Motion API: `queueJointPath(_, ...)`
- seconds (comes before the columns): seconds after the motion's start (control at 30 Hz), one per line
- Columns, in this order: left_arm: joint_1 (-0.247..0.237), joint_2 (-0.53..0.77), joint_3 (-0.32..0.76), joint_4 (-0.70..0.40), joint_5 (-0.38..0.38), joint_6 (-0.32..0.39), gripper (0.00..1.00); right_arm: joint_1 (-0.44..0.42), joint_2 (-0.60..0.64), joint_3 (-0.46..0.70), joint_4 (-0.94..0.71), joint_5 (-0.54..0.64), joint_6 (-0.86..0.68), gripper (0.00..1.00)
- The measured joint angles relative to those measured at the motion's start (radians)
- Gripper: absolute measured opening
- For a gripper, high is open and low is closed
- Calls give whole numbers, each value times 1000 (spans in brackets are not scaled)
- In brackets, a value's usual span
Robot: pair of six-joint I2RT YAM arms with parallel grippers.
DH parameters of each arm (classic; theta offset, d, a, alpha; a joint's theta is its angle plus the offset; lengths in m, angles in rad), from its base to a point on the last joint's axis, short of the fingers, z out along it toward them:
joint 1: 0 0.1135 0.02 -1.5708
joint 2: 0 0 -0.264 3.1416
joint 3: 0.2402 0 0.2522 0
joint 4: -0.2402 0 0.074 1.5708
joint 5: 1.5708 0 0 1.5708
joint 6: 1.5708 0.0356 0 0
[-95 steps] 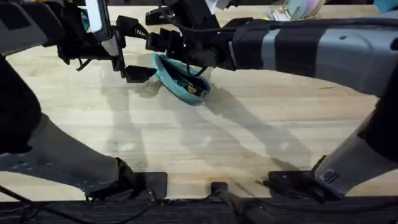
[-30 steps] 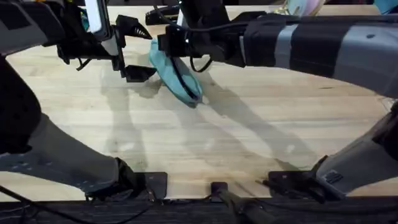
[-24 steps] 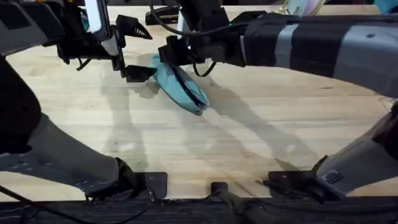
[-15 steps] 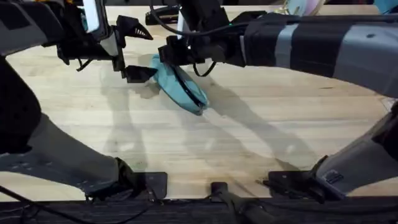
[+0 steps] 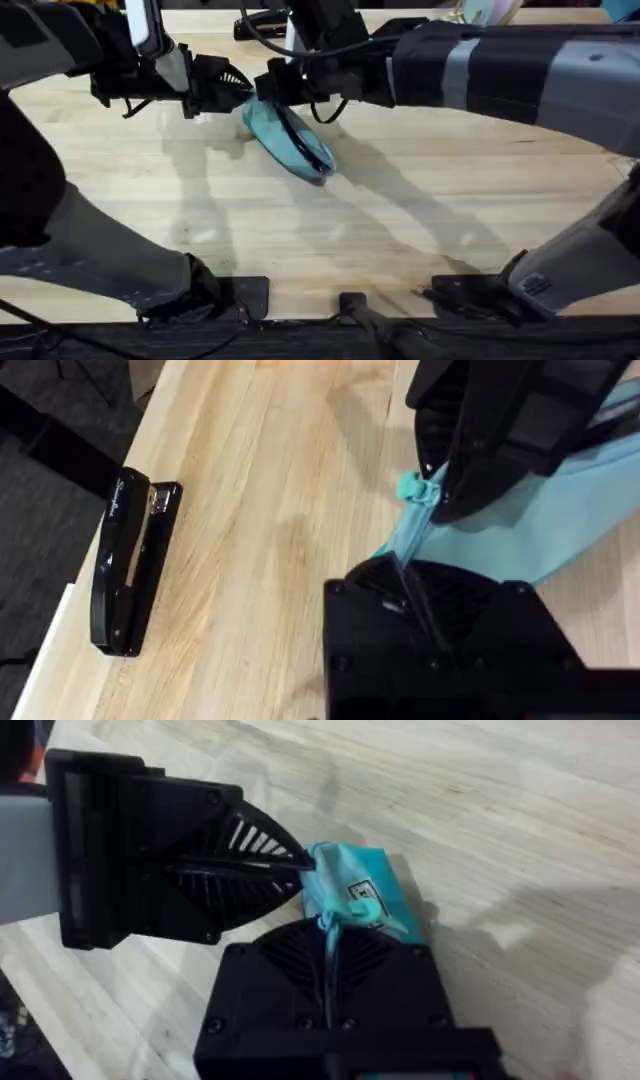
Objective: Unzip the bag, pick up the pens from the table one at a time and place them inside, then zip the bag closed.
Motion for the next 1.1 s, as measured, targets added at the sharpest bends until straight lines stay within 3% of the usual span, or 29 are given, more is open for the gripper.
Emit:
queueJointPath(0.37, 0, 0, 0, -2, 8, 0, 42, -5, -7, 0, -8, -1, 0, 32)
queueJointPath(0.53, -9, 0, 0, -11, 63, 0, 42, -24, -51, 0, -70, -12, -4, 32)
queueJointPath(0.77, -56, 0, 0, -32, 155, -2, 42, -90, -148, 0, -262, -53, -4, 32)
queueJointPath(0.97, -2, 0, 0, -10, 68, -2, 42, -174, -231, 0, -426, -30, -7, 32)
queueJointPath(1.1, 4, 0, 0, -10, 45, -2, 42, -214, -268, 0, -481, -6, -8, 32)
